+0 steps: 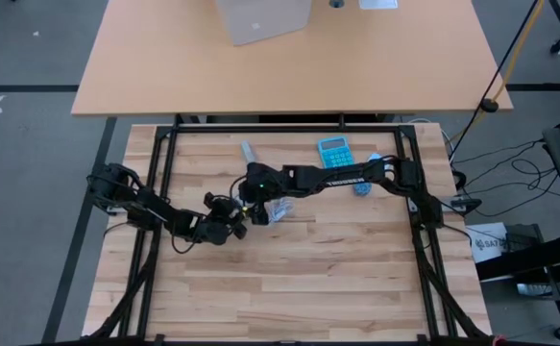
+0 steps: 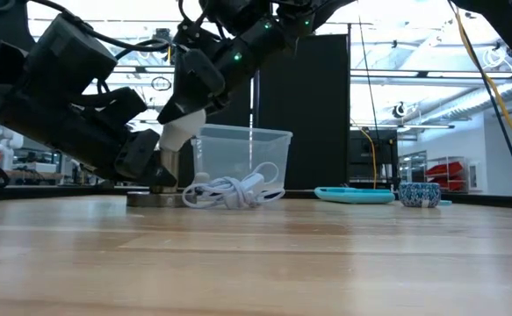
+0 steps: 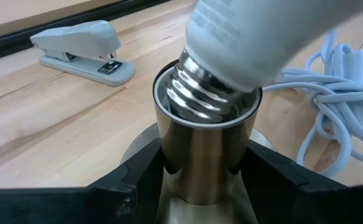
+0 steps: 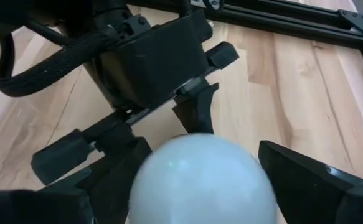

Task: Screw lightbulb
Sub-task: Insert the white lightbulb into the desk lamp

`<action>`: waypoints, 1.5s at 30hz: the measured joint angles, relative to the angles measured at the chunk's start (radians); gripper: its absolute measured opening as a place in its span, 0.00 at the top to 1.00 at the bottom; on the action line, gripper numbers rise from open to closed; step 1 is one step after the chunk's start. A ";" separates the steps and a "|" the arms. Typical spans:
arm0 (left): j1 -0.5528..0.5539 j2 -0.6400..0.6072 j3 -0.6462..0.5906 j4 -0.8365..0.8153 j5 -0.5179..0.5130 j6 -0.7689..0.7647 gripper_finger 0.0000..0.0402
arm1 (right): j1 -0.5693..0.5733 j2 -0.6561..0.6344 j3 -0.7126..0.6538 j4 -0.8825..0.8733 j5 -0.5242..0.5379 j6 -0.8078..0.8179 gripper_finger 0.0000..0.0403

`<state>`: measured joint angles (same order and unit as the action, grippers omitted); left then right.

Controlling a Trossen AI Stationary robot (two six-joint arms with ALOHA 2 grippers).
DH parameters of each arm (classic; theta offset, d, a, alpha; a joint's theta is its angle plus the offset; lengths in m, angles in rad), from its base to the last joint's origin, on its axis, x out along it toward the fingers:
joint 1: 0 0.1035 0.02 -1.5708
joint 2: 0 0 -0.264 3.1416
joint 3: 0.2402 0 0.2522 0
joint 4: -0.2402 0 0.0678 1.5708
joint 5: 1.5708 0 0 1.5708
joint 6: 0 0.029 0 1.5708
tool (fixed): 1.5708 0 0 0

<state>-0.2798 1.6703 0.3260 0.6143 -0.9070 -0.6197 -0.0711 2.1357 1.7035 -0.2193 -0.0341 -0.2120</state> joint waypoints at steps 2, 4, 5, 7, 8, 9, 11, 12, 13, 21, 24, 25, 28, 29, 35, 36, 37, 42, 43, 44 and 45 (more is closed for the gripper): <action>0.000 0.000 0.000 0.000 0.001 0.000 0.52 | 0.000 0.000 0.000 -0.006 -0.001 -0.014 0.24; 0.000 0.000 0.000 0.000 0.004 0.000 0.52 | 0.000 0.000 0.001 -0.019 -0.001 -0.029 0.26; 0.000 0.000 0.000 0.000 0.005 0.000 0.52 | 0.001 0.000 0.001 -0.029 0.000 -0.039 0.26; 0.000 0.000 0.000 0.000 0.005 0.001 0.52 | 0.001 0.000 0.001 -0.045 0.003 -0.055 0.26; 0.000 0.000 0.000 0.000 0.005 0.001 0.52 | 0.000 0.000 0.001 -0.050 0.003 -0.064 0.26; 0.000 0.000 0.000 0.000 0.005 0.001 0.52 | 0.000 -0.001 0.001 -0.054 0.004 -0.074 0.26; 0.000 0.000 0.000 0.000 0.005 0.001 0.52 | 0.000 -0.002 0.006 -0.070 0.005 -0.096 0.26; 0.000 0.000 0.000 0.000 0.005 0.001 0.52 | 0.000 -0.002 0.016 -0.089 0.008 -0.108 0.26; 0.000 0.000 0.000 0.000 0.005 0.001 0.52 | 0.000 -0.002 0.030 -0.110 0.008 -0.121 0.26; 0.000 0.000 0.000 0.000 0.007 0.002 0.52 | 0.000 -0.006 0.126 -0.235 0.011 -0.236 0.26; 0.000 0.000 0.000 0.000 0.007 0.002 0.52 | 0.001 -0.005 0.126 -0.258 0.016 -0.274 0.26; 0.000 0.000 0.000 0.000 0.007 0.002 0.52 | 0.001 -0.004 0.126 -0.260 0.017 -0.279 0.26; 0.000 0.000 0.000 0.000 0.007 0.002 0.52 | 0.001 -0.004 0.126 -0.262 0.017 -0.297 0.26; 0.000 0.000 0.000 0.000 0.007 0.002 0.52 | 0.001 -0.004 0.126 -0.262 0.016 -0.297 0.26; 0.000 0.000 0.000 0.001 0.008 0.005 0.52 | 0.001 -0.005 0.157 -0.278 0.006 -0.297 0.26; 0.000 0.000 0.000 0.001 0.009 0.005 0.52 | 0.001 -0.006 0.157 -0.278 0.004 -0.297 0.26; 0.000 0.000 0.000 0.001 0.009 0.005 0.52 | 0.001 -0.006 0.156 -0.280 0.003 -0.296 0.26; 0.000 0.000 0.000 0.010 0.022 0.007 0.52 | 0.000 -0.004 0.156 -0.292 0.003 -0.282 0.26; 0.000 0.000 0.000 0.014 0.025 0.016 0.52 | 0.000 -0.004 0.156 -0.297 0.003 -0.278 0.26; 0.000 0.000 0.000 0.022 0.032 0.026 0.52 | 0.000 -0.004 0.156 -0.299 0.003 -0.275 0.26; 0.000 0.000 0.000 0.029 0.041 0.029 0.52 | 0.000 -0.004 0.156 -0.298 0.003 -0.274 0.26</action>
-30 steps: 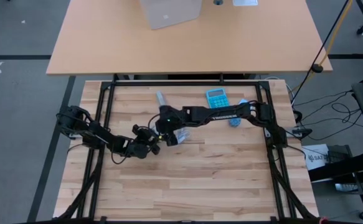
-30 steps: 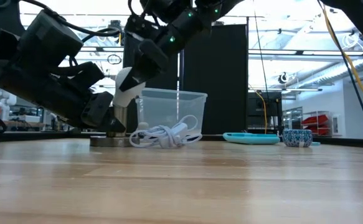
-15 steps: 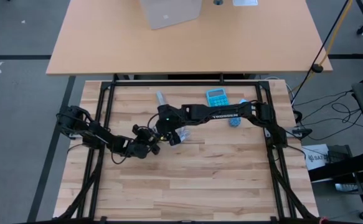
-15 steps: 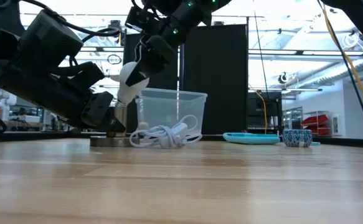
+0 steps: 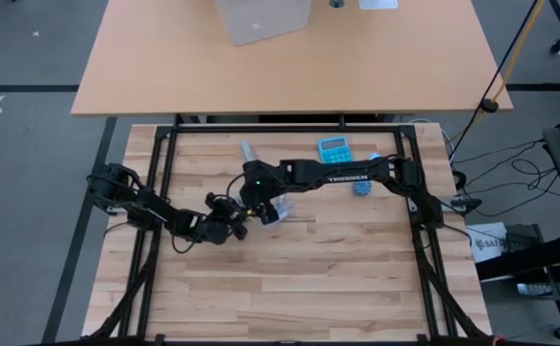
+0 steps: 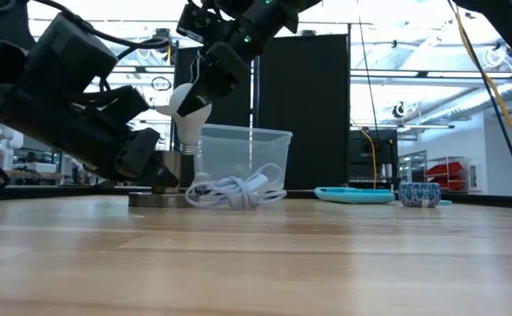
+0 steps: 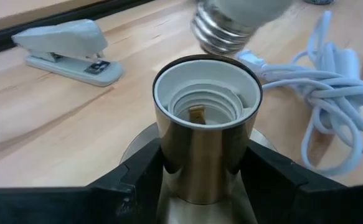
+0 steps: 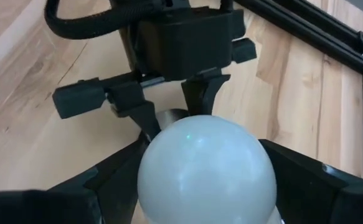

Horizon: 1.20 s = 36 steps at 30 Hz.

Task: Screw lightbulb
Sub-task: Insert the white lightbulb into the desk lamp

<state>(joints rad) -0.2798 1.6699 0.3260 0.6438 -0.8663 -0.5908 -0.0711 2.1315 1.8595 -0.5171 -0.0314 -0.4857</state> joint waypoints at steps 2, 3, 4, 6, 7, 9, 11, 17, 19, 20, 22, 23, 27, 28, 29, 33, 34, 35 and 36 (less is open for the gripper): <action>0.000 0.000 0.000 0.013 0.006 0.004 0.52 | 0.000 0.000 0.000 0.003 0.000 0.002 0.26; 0.001 0.000 0.000 0.020 0.010 0.009 0.52 | 0.000 0.000 0.000 0.001 -0.002 0.002 0.26; 0.003 0.000 0.000 0.026 0.015 0.018 0.52 | 0.000 0.000 0.000 -0.002 -0.012 0.003 0.26; 0.009 0.000 0.000 0.039 0.029 0.023 0.52 | 0.000 0.000 0.000 -0.002 -0.040 0.011 0.26; 0.012 0.000 0.000 0.048 0.032 0.024 0.52 | 0.000 0.000 0.000 0.000 -0.050 0.014 0.26; 0.021 0.000 0.000 0.069 0.046 0.030 0.52 | 0.000 0.000 0.000 0.008 -0.052 0.015 0.26; 0.028 0.000 0.000 0.071 0.056 0.031 0.52 | 0.004 0.000 0.005 0.005 -0.053 0.014 0.26; 0.040 0.000 0.000 0.072 0.077 0.031 0.52 | 0.008 0.000 0.029 0.021 -0.086 0.031 0.26; 0.040 0.000 0.000 0.072 0.077 0.031 0.52 | 0.008 0.000 0.029 0.024 -0.104 0.041 0.26; 0.040 0.000 0.000 0.072 0.077 0.031 0.52 | 0.008 0.000 0.029 0.028 -0.105 0.046 0.26; 0.040 0.000 0.000 0.072 0.077 0.031 0.52 | 0.006 0.000 0.029 0.026 -0.106 0.057 0.26; 0.040 0.000 0.000 0.072 0.077 0.031 0.52 | 0.006 0.000 0.029 0.025 -0.106 0.060 0.26; 0.040 0.000 0.000 0.072 0.077 0.032 0.52 | 0.001 0.000 0.029 0.024 -0.106 0.079 0.26; 0.040 0.000 0.000 0.072 0.077 0.032 0.52 | 0.000 0.000 0.029 0.015 -0.107 0.083 0.26; 0.040 0.000 0.000 0.072 0.081 0.033 0.52 | -0.003 0.000 0.029 0.005 -0.108 0.087 0.26; 0.040 0.000 0.000 0.073 0.096 0.039 0.52 | -0.009 0.000 0.029 0.006 -0.130 0.104 0.26; 0.040 0.000 0.000 0.074 0.097 0.039 0.52 | -0.009 0.000 0.029 0.009 -0.130 0.104 0.26; 0.040 0.000 0.000 0.075 0.097 0.039 0.52 | -0.009 0.000 0.029 0.009 -0.129 0.104 0.26; 0.040 0.000 0.000 0.076 0.100 0.039 0.52 | -0.009 0.000 0.029 0.008 -0.129 0.104 0.26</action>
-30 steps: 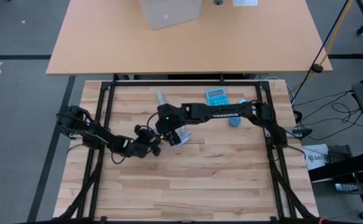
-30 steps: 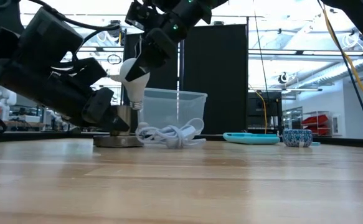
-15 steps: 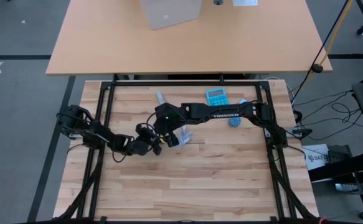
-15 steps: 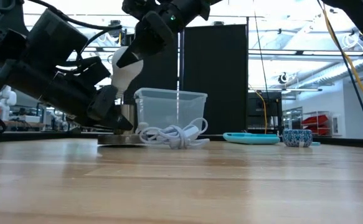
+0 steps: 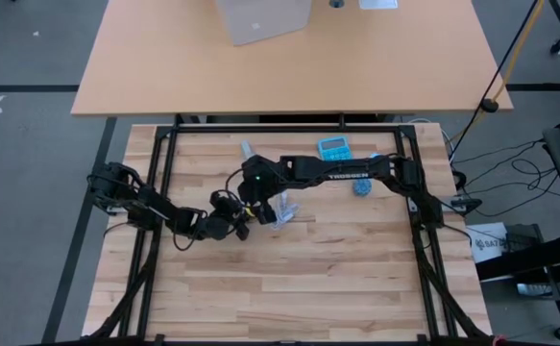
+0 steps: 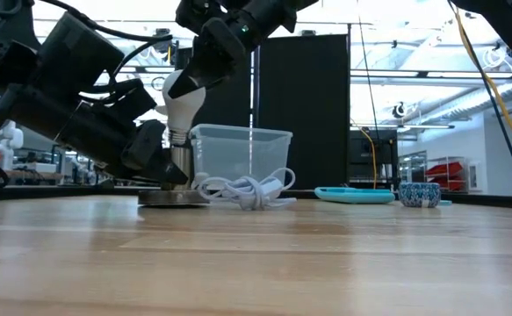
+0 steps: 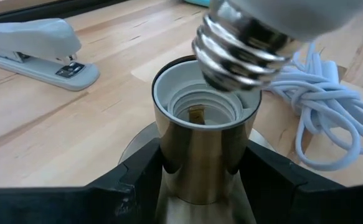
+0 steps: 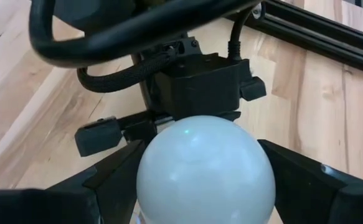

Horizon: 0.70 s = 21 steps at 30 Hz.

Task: Screw lightbulb
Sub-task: Insert the white lightbulb into the desk lamp

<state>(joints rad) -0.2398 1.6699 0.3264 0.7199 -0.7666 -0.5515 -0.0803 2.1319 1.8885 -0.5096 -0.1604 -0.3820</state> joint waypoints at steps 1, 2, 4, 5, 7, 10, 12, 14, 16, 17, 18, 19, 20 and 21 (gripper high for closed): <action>0.000 0.000 0.000 0.001 0.005 0.000 0.52 | 0.000 0.000 0.000 -0.003 0.000 0.000 0.26; 0.000 0.000 0.000 0.001 0.010 0.000 0.52 | 0.000 0.000 0.000 -0.009 0.000 0.000 0.26; 0.000 0.000 0.000 0.005 0.018 0.005 0.52 | 0.000 0.000 0.000 -0.012 -0.001 0.000 0.26; 0.000 0.000 0.000 0.007 0.020 0.008 0.52 | 0.001 0.000 0.000 -0.014 -0.001 0.001 0.26; 0.000 0.000 0.000 0.021 0.032 0.018 0.52 | 0.001 0.000 0.000 -0.019 -0.002 0.002 0.26; -0.001 0.000 0.000 0.045 0.059 0.038 0.52 | 0.001 0.000 0.000 -0.035 -0.002 0.004 0.26; -0.001 0.000 0.000 0.044 0.060 0.038 0.52 | 0.001 0.000 0.000 -0.042 -0.002 0.004 0.26; -0.001 0.000 0.000 0.044 0.060 0.038 0.52 | 0.001 0.000 0.000 -0.046 -0.002 0.012 0.26; -0.001 0.000 0.000 0.044 0.064 0.039 0.52 | 0.001 0.000 0.000 -0.049 -0.002 0.018 0.26; -0.001 0.000 0.000 0.044 0.068 0.042 0.52 | 0.001 0.000 0.000 -0.053 -0.002 0.018 0.26; -0.001 0.000 0.000 0.044 0.073 0.046 0.52 | 0.001 0.000 0.000 -0.058 -0.002 0.019 0.26; -0.001 0.000 0.000 0.044 0.077 0.051 0.52 | 0.001 0.000 -0.001 -0.060 -0.003 0.019 0.26; -0.001 0.000 0.000 0.045 0.082 0.057 0.52 | 0.001 0.000 -0.006 -0.057 -0.003 0.019 0.26; -0.001 0.000 0.000 0.045 0.086 0.060 0.52 | 0.001 0.000 -0.012 -0.053 -0.004 0.021 0.26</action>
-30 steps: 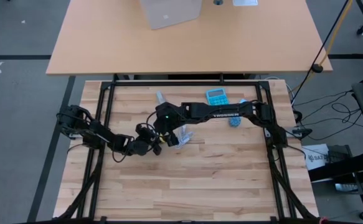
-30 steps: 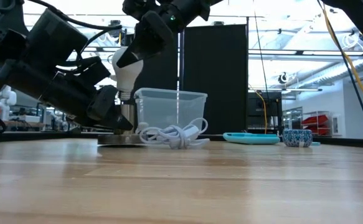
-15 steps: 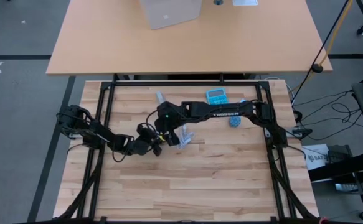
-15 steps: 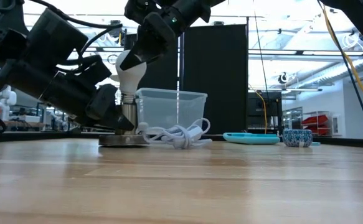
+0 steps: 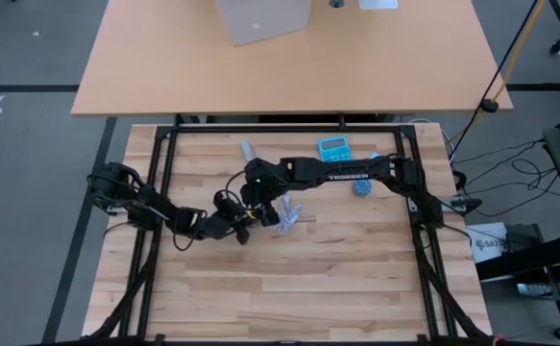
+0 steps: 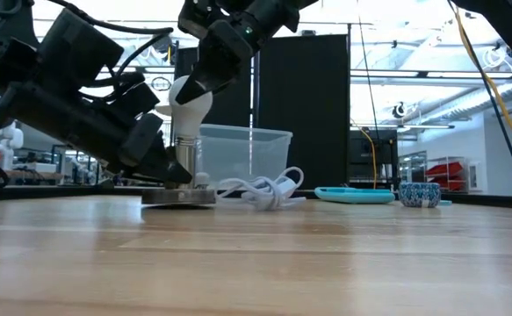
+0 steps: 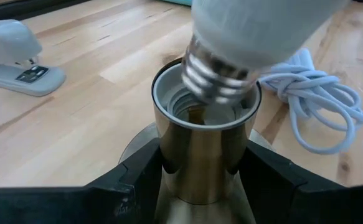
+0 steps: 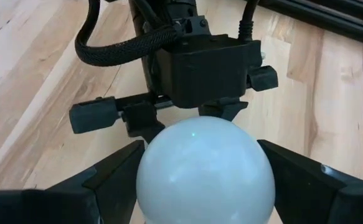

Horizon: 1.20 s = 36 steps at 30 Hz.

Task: Screw lightbulb
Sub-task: Insert the white lightbulb into the desk lamp

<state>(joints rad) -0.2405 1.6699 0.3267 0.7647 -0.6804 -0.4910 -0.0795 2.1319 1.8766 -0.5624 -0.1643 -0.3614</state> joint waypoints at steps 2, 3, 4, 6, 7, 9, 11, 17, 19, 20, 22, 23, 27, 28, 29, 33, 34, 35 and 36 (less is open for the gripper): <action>0.000 0.000 0.000 0.000 0.008 0.001 0.52 | -0.001 0.000 -0.011 0.001 -0.009 0.010 0.26; 0.000 0.000 0.000 0.001 0.010 0.001 0.52 | -0.002 0.000 -0.016 0.003 -0.019 0.015 0.26; 0.000 0.000 0.000 0.001 0.010 0.000 0.52 | -0.002 0.000 -0.022 0.011 -0.027 0.020 0.26; 0.000 0.000 0.000 0.001 0.011 0.000 0.50 | -0.002 0.000 -0.029 0.015 -0.027 0.021 0.26; 0.000 0.000 0.000 0.001 0.011 -0.001 0.49 | -0.002 0.000 -0.030 0.014 -0.028 0.021 0.26; 0.000 0.000 0.000 0.001 0.014 -0.003 0.47 | -0.002 0.000 -0.030 0.022 -0.030 0.021 0.26; 0.000 0.000 0.000 0.002 0.017 -0.006 0.44 | -0.002 0.000 -0.030 0.030 -0.056 0.030 0.26; 0.000 0.000 0.000 0.014 0.022 -0.020 0.33 | -0.002 0.000 -0.030 0.066 -0.075 0.040 0.26; 0.000 0.000 0.000 0.014 0.022 -0.020 0.31 | -0.002 0.000 -0.030 0.070 -0.075 0.040 0.26; 0.000 0.000 0.000 0.013 0.023 -0.020 0.31 | -0.002 0.000 -0.030 0.072 -0.075 0.040 0.26; 0.000 0.000 0.000 0.011 0.022 -0.020 0.31 | -0.002 0.000 -0.030 0.072 -0.074 0.039 0.26; 0.000 0.000 0.000 0.008 0.022 -0.020 0.31 | -0.002 0.000 -0.030 0.071 -0.074 0.036 0.26; 0.000 0.000 0.000 -0.023 0.022 -0.028 0.30 | -0.002 -0.007 -0.030 0.009 -0.064 0.013 0.26; 0.000 0.000 0.000 -0.037 0.022 -0.032 0.30 | -0.002 -0.013 -0.030 -0.030 -0.064 0.005 0.26; 0.000 0.000 0.000 -0.047 0.023 -0.035 0.30 | -0.002 -0.023 -0.030 -0.069 -0.063 -0.001 0.26; 0.000 0.000 0.001 -0.073 0.021 -0.043 0.30 | 0.009 -0.051 -0.028 -0.254 -0.011 0.012 0.26; 0.000 0.000 0.001 -0.076 0.021 -0.043 0.30 | 0.013 -0.051 -0.028 -0.294 0.001 0.025 0.26; 0.000 -0.001 0.001 -0.077 0.021 -0.044 0.30 | 0.020 -0.049 -0.029 -0.327 0.009 0.040 0.26; 0.000 -0.001 0.001 -0.078 0.021 -0.044 0.30 | 0.028 -0.048 -0.034 -0.349 0.010 0.053 0.26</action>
<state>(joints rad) -0.2405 1.6691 0.3279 0.6866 -0.6594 -0.5354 -0.0517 2.0834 1.8429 -0.9115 -0.1546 -0.3086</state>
